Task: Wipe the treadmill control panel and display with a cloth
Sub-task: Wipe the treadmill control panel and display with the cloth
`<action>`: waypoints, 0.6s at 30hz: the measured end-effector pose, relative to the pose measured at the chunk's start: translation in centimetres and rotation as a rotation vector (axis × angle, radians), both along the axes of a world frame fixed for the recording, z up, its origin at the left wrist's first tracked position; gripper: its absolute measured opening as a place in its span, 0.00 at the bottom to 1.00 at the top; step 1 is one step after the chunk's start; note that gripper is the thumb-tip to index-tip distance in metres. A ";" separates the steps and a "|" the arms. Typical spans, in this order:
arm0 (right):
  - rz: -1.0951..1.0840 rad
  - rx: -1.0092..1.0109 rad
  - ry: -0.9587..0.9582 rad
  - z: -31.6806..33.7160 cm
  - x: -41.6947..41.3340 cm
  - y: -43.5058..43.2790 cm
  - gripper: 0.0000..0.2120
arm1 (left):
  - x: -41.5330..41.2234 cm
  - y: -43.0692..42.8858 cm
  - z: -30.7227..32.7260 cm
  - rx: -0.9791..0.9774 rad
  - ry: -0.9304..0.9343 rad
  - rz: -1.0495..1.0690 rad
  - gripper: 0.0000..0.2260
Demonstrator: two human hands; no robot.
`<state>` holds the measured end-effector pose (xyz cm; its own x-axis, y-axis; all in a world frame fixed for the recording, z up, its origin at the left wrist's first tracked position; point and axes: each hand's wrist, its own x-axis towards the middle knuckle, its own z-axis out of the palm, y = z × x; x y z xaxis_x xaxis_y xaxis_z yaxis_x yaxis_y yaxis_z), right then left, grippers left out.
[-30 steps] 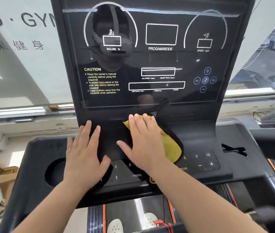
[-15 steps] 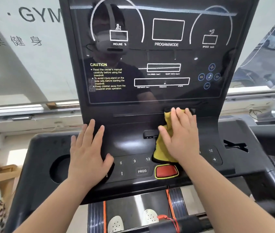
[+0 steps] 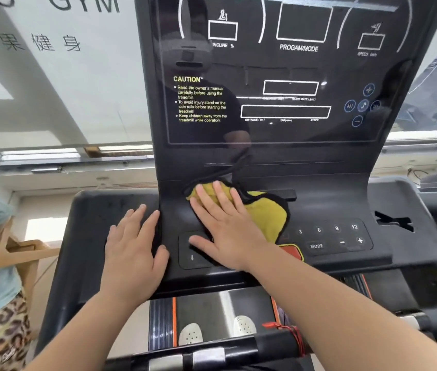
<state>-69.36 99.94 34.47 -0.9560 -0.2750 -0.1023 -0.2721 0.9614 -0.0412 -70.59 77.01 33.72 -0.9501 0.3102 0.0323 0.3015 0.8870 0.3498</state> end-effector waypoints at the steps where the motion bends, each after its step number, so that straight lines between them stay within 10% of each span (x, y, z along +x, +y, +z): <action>1: 0.030 -0.034 -0.050 0.3 0.6 -0.8 0.38 | 0.1 -0.1 0.0 0.010 0.000 -0.006 0.31; 18: 0.047 0.020 -0.048 0.4 1.2 -0.2 0.35 | 0.4 -1.4 -0.3 0.121 -0.033 -0.160 0.27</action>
